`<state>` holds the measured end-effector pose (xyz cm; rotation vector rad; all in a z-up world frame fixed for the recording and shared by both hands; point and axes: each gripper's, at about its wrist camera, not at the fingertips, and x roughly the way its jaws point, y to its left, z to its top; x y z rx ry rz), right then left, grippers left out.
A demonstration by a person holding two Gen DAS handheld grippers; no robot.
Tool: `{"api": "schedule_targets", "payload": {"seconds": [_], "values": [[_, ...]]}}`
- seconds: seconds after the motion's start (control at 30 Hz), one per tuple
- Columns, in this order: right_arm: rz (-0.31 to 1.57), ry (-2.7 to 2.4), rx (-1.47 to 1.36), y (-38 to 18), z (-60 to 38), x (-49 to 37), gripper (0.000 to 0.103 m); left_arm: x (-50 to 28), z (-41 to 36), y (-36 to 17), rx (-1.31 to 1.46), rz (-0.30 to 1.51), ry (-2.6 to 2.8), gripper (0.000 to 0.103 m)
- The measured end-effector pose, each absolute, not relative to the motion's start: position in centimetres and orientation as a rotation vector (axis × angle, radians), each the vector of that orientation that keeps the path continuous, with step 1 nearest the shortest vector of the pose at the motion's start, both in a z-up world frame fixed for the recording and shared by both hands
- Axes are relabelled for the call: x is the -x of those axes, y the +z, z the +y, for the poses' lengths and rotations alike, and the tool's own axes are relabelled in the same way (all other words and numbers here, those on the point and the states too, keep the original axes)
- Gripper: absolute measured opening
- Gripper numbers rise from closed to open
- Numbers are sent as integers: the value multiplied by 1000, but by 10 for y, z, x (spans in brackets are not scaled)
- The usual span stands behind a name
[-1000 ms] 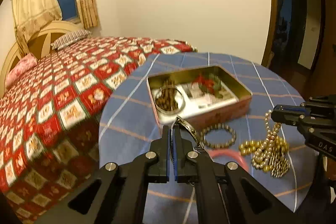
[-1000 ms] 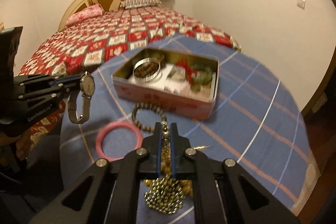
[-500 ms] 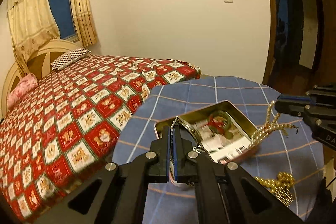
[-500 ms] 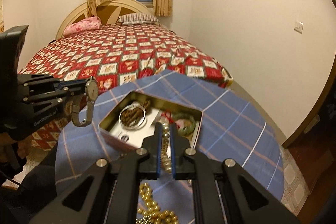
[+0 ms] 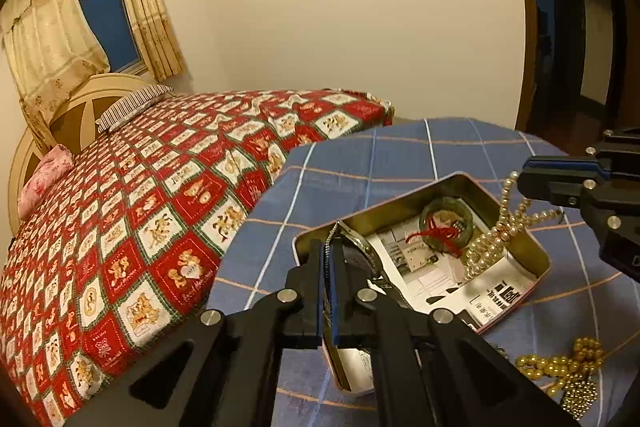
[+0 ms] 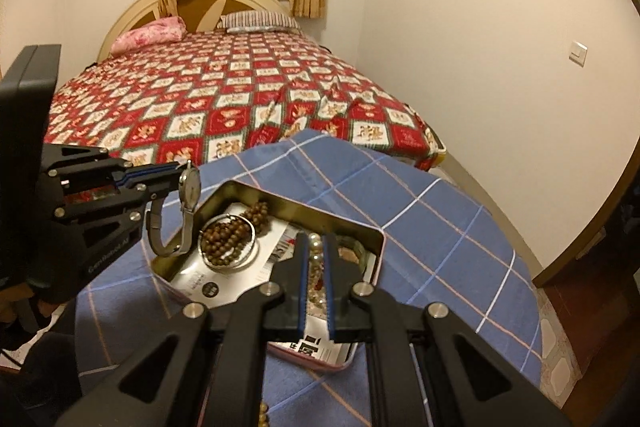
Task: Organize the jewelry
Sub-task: 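Carry the watch and pearl strand over the pink tin with both tools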
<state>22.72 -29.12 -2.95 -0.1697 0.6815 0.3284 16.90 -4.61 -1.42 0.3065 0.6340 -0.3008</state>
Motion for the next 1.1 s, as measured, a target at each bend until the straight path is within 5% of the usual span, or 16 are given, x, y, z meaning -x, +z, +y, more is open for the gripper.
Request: {"api": "schedule_targets", "payload": {"seconds": [1.1], "values": [[767,253,193,-71,-296,-269,9,-198,-57,-58,-332,715,-261,5]]}}
